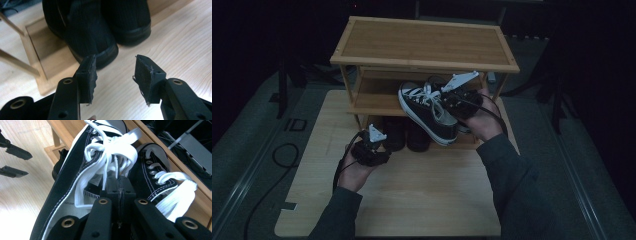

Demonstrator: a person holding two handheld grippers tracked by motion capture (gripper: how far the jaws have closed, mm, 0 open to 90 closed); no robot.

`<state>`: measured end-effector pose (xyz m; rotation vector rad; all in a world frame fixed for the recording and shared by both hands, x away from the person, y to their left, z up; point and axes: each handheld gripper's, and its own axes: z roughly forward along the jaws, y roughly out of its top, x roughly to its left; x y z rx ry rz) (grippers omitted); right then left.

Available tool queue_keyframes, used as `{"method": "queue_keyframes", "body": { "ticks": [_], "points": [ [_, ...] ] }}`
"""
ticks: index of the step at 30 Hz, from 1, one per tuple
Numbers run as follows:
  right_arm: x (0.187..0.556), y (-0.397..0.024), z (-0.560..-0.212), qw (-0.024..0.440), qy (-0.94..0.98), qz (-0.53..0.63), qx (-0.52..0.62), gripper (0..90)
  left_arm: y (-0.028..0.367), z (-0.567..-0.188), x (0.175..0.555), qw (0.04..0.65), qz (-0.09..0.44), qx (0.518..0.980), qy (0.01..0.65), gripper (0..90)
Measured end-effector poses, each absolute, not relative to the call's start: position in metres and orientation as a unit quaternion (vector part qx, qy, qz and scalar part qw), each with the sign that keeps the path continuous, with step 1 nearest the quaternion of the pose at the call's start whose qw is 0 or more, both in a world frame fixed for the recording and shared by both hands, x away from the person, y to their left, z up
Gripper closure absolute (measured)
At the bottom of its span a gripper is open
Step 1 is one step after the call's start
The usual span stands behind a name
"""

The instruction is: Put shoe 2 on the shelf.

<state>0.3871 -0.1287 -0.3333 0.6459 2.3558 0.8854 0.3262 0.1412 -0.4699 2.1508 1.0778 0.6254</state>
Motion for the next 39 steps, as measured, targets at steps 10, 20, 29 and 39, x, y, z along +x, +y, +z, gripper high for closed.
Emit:
{"method": "queue_keyframes", "body": {
  "ticks": [10,20,29,39],
  "points": [
    [0.387,-0.129,-0.335,0.278,0.861,0.340,0.258,89.3,0.125,-0.439,0.341,0.328,0.261,0.820,0.389,58.7],
    [0.384,-0.131,-0.342,0.297,0.832,0.372,0.285,89.6,0.116,-0.438,0.342,0.331,0.262,0.822,0.382,57.4],
    [0.387,-0.128,-0.343,0.304,0.816,0.392,0.297,89.5,0.116,-0.438,0.342,0.330,0.261,0.822,0.383,57.4],
    [0.393,-0.132,-0.339,0.263,0.844,0.371,0.286,85.1,0.115,-0.439,0.343,0.326,0.260,0.824,0.383,56.7]
  ]
}}
